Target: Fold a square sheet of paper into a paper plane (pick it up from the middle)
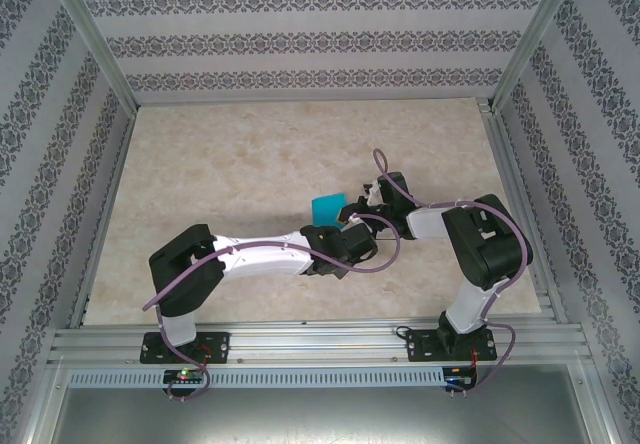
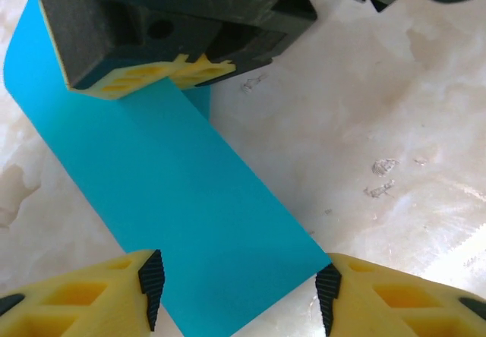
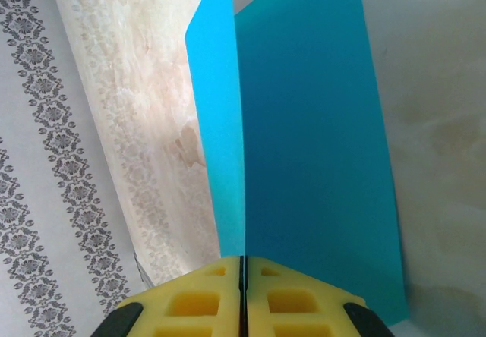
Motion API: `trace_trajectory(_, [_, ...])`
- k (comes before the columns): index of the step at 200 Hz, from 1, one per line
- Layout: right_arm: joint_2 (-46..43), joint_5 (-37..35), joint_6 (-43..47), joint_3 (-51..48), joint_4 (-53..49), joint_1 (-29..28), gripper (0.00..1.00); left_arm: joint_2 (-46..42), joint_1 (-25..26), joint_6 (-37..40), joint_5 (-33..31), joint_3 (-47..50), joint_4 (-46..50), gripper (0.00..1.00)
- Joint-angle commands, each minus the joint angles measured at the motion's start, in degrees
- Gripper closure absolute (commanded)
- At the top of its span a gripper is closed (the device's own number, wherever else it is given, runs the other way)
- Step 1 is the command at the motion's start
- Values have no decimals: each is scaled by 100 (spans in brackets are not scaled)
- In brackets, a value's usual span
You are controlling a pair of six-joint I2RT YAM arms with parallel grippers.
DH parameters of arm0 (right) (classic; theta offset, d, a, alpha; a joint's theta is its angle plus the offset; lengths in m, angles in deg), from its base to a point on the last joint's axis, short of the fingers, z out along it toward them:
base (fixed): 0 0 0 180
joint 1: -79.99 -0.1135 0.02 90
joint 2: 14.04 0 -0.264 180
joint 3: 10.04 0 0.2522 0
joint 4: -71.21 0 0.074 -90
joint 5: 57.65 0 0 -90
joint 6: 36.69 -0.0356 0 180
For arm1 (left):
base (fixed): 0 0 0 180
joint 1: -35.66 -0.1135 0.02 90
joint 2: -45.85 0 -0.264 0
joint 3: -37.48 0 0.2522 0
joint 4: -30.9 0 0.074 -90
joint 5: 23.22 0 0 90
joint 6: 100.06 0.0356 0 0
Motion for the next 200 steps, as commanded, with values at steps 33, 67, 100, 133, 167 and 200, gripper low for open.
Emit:
trace_trajectory(33, [16, 100, 132, 64, -210, 66, 90, -242, 74, 94, -379, 56, 27, 79])
trace_trajectory(67, [-157, -9, 313, 87, -514, 87, 84, -321, -21, 138, -241, 121, 47, 98])
trace_trajectory(100, [-485, -126, 560, 130, -1045, 192, 68, -522, -410, -7, 759, 273, -89, 100])
trace_trajectory(133, [-1257, -908, 1279, 310, -2455, 402, 64, -991, -1263, -360, 2730, 857, -765, 100])
trace_trajectory(167, [-1673, -1020, 1447, 559, -2733, 357, 65, -1007, -2132, -718, 4658, 1314, -1450, 99])
trace_trajectory(200, [-1299, -798, 1444, 958, -2604, 22, 77, -805, -2497, -748, 5424, 1303, -1538, 99])
